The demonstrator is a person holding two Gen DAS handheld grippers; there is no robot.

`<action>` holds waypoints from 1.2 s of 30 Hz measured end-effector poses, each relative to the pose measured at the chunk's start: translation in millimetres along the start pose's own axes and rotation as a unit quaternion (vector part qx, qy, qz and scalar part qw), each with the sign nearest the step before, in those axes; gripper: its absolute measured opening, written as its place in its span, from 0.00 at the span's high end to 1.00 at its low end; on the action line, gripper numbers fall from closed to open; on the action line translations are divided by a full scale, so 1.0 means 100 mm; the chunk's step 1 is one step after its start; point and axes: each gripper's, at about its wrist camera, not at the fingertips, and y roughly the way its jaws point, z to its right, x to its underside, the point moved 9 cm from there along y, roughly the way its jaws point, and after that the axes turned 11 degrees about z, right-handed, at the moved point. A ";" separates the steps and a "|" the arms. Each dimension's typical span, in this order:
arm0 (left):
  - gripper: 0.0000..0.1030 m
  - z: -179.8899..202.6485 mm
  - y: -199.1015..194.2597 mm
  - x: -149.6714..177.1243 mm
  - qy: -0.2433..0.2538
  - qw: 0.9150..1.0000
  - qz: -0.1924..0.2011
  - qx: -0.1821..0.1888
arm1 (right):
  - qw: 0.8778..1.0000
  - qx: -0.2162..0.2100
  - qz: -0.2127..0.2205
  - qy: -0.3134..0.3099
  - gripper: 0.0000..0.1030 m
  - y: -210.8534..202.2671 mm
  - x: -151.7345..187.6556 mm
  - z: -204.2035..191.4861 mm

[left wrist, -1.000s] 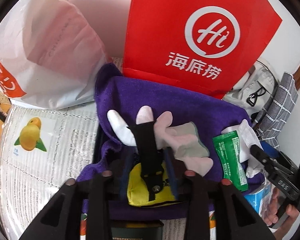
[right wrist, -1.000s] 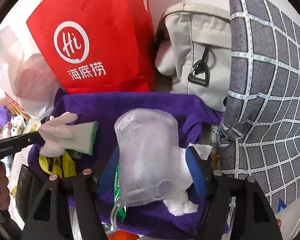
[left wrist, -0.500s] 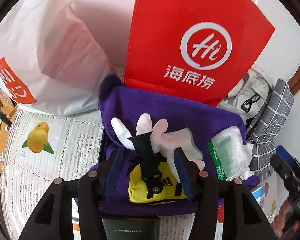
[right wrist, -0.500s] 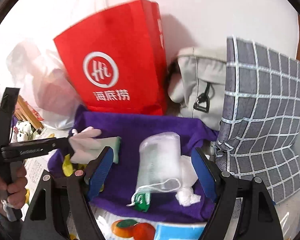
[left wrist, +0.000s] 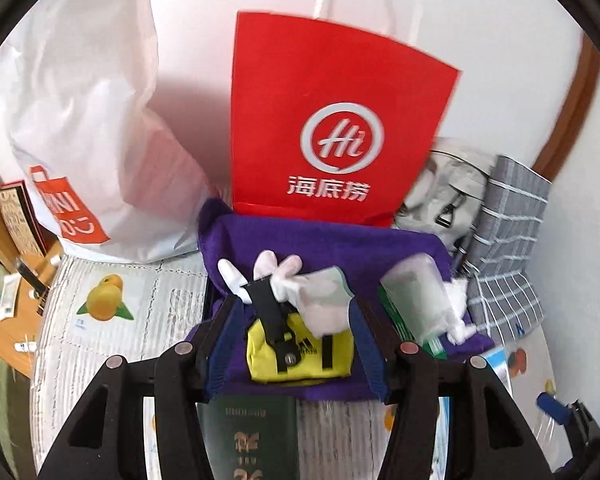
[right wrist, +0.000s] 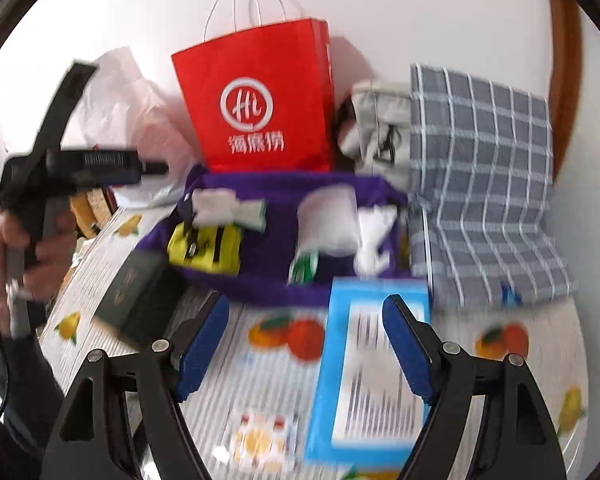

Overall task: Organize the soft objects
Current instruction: 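Move both tools back to the sheet toward the orange-slice packet and second strap piece, then grasp the orange-slice snack packet with the right tool while the left tool grasps the second black strap piece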

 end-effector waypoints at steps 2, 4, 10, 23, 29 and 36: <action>0.49 0.01 -0.11 0.09 0.002 1.000 -0.005 0.010 | 1.000 -0.006 -0.005 0.001 0.23 -0.07 0.17 -0.02; 0.49 -0.01 -0.22 0.19 0.004 1.000 -0.006 0.011 | 1.000 -0.010 -0.014 -0.003 0.23 -0.12 0.36 -0.04; 0.49 -0.05 -0.49 0.59 0.024 1.000 -0.015 0.003 | 1.000 -0.007 -0.026 0.014 0.23 -0.27 0.75 -0.11; 0.49 -0.42 -0.88 1.42 0.001 0.999 -0.027 -0.022 | 0.998 0.029 -0.039 -0.030 0.23 -0.02 1.28 -0.26; 0.49 -0.51 -0.87 1.66 -0.004 0.999 -0.040 -0.020 | 0.999 0.016 -0.040 -0.013 0.23 0.12 1.32 -0.32; 0.49 -0.49 -0.84 1.86 0.005 0.998 -0.056 -0.009 | 0.998 0.027 -0.051 -0.002 0.23 0.30 1.39 -0.38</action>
